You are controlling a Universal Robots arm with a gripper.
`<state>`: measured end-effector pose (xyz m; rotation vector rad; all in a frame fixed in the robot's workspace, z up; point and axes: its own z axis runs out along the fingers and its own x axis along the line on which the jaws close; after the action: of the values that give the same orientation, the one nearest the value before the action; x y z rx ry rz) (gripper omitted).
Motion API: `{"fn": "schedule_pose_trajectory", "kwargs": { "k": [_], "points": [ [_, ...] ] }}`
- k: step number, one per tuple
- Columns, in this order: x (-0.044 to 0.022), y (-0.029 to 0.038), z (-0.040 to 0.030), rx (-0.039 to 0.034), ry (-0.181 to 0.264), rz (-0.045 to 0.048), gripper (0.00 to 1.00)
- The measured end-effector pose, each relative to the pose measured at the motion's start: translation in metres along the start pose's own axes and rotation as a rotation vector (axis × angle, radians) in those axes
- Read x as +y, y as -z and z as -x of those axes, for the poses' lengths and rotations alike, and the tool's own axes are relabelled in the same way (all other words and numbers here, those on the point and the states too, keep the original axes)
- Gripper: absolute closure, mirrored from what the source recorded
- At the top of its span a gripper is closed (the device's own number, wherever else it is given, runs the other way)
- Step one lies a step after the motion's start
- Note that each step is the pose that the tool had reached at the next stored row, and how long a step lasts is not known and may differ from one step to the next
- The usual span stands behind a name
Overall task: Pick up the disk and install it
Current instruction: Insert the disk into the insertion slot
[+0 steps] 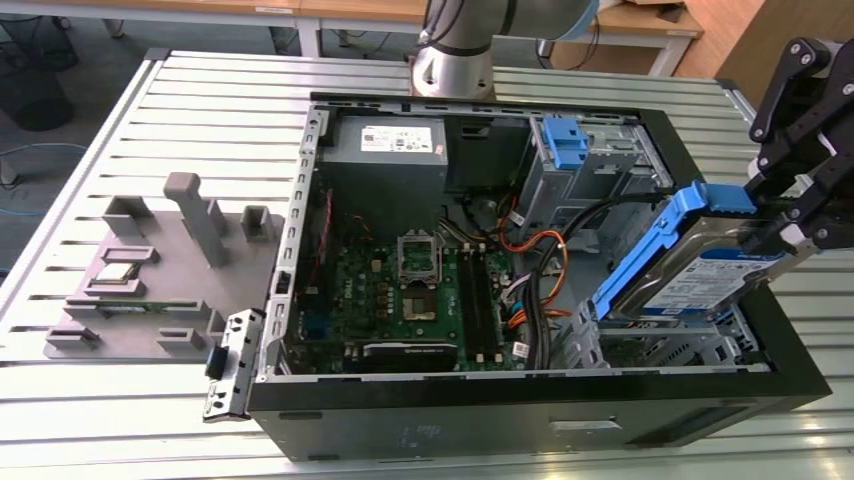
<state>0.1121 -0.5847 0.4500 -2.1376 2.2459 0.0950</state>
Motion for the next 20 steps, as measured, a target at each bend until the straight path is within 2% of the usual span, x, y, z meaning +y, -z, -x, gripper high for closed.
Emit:
{"fn": "schedule_pose_trajectory", "kwargs": {
  "k": [12, 20],
  "points": [
    [0.001, -0.0014, -0.0001, 0.0001, 0.0, 0.0, 0.65],
    [0.001, -0.0054, -0.0004, -0.0016, 0.0, 0.0001, 0.65]
  ]
}}
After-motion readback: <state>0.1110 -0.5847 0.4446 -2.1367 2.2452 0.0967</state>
